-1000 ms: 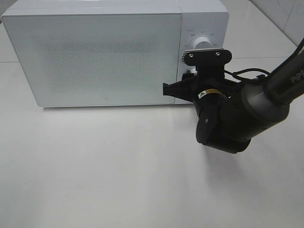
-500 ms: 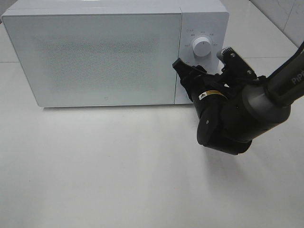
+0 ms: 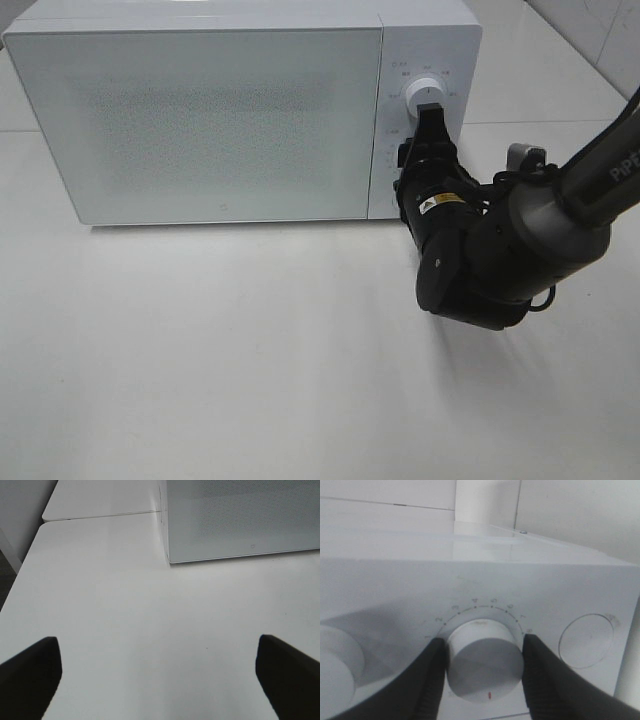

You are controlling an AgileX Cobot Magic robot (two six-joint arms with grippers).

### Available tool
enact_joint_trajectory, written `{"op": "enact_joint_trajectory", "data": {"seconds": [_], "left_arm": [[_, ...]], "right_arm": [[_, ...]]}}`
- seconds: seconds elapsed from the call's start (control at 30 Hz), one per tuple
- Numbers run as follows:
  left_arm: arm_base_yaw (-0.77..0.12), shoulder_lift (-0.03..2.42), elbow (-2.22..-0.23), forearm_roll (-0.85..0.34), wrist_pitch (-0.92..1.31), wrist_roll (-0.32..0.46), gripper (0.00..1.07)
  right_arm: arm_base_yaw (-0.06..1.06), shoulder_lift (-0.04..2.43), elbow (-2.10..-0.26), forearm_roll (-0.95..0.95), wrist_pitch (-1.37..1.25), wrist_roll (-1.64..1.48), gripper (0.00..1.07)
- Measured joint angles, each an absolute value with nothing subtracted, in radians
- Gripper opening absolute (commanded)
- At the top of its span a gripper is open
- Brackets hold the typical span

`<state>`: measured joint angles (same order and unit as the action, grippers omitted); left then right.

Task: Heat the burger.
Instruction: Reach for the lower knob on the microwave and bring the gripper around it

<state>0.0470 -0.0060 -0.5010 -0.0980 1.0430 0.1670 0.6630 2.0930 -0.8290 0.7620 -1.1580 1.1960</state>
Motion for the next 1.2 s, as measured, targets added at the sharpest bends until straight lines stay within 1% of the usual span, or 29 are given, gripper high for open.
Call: {"op": "enact_joint_trajectory", "data": {"seconds": [0.03,0.23,0.53,0.73,0.8,0.87,0.9,0.97,1.0,1.03,1.07,1.1,1.13,1.17,1.2], "left_arm": [[0.047,-0.006,-0.501,-0.098,1.043,0.167,0.98],[0.047,-0.006,-0.501,-0.098,1.043,0.167,0.98],[0.047,-0.006,-0.501,-0.098,1.043,0.167,0.98],[0.047,-0.006,-0.501,-0.098,1.043,0.167,0.98],[0.047,-0.006,-0.501,-0.098,1.043,0.167,0.98],[0.047,-0.006,-0.501,-0.098,1.043,0.167,0.98],[0.047,-0.006,-0.501,-0.098,1.043,0.167,0.98],[0.047,-0.006,-0.501,-0.098,1.043,0.167,0.98],[0.047,-0.006,-0.501,-0.098,1.043,0.167,0.98],[0.047,-0.006,-0.501,-0.098,1.043,0.167,0.98],[0.047,-0.006,-0.501,-0.098,1.043,0.167,0.98],[0.047,-0.006,-0.501,-0.098,1.043,0.167,0.98],[0.047,-0.006,-0.501,-0.098,1.043,0.167,0.98],[0.047,-0.006,-0.501,-0.098,1.043,0.167,0.98],[0.047,-0.006,-0.501,-0.098,1.043,0.167,0.98]], "right_arm": [[0.663,2.093,-0.829,0.760,-1.160,1.278,0.00],[0.663,2.096,-0.829,0.760,-1.167,1.386,0.00],[0.663,2.097,-0.829,0.760,-1.169,1.379,0.01],[0.663,2.097,-0.829,0.760,-1.169,1.363,0.05],[0.663,2.097,-0.829,0.760,-1.169,1.355,0.07],[0.663,2.097,-0.829,0.760,-1.169,1.338,0.12],[0.663,2.097,-0.829,0.760,-1.169,1.338,0.12],[0.663,2.097,-0.829,0.760,-1.170,1.324,0.19],[0.663,2.097,-0.829,0.760,-1.170,1.324,0.19],[0.663,2.097,-0.829,0.760,-1.170,1.311,0.24],[0.663,2.097,-0.829,0.760,-1.170,1.311,0.24],[0.663,2.097,-0.829,0.760,-1.170,1.302,0.29],[0.663,2.097,-0.829,0.760,-1.170,1.299,0.31],[0.663,2.097,-0.829,0.760,-1.170,1.299,0.31],[0.663,2.097,-0.829,0.761,-1.170,1.284,0.34]]}}
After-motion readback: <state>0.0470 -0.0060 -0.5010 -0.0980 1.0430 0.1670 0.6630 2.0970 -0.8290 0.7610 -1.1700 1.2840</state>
